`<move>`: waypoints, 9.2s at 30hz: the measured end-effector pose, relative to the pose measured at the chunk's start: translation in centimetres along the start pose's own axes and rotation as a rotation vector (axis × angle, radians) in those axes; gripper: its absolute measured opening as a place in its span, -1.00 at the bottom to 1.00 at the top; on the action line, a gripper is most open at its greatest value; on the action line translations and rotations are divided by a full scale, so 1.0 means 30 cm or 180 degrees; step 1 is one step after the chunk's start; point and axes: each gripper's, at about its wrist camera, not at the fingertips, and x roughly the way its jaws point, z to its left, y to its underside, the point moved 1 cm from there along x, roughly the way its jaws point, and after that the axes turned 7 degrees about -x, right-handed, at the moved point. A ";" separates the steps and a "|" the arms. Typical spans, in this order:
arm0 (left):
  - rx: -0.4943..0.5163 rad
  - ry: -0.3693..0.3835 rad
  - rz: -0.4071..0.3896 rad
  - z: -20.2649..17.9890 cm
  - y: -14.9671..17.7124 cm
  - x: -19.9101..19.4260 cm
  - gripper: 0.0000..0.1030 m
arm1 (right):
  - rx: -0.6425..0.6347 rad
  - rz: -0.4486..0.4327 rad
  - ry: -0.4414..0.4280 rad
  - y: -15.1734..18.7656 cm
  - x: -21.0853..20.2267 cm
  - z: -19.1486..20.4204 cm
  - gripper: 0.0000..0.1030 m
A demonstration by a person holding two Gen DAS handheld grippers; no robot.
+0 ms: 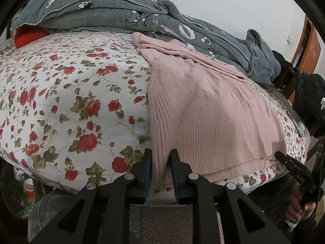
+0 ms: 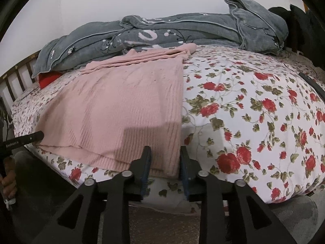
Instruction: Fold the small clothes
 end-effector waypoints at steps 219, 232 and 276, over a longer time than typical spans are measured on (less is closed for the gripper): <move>-0.0709 0.0180 0.0185 0.071 -0.849 0.638 0.10 | 0.0690 0.0470 -0.0520 -0.787 0.750 -0.289 0.30; -0.0754 0.0268 -0.0014 0.070 -0.846 0.608 -0.53 | 0.0815 0.0354 -0.0630 -0.789 0.743 -0.313 -0.50; -0.0604 0.0442 0.0149 0.011 -0.508 0.295 0.07 | -0.0323 -0.0132 0.0010 -0.583 0.147 0.135 -0.15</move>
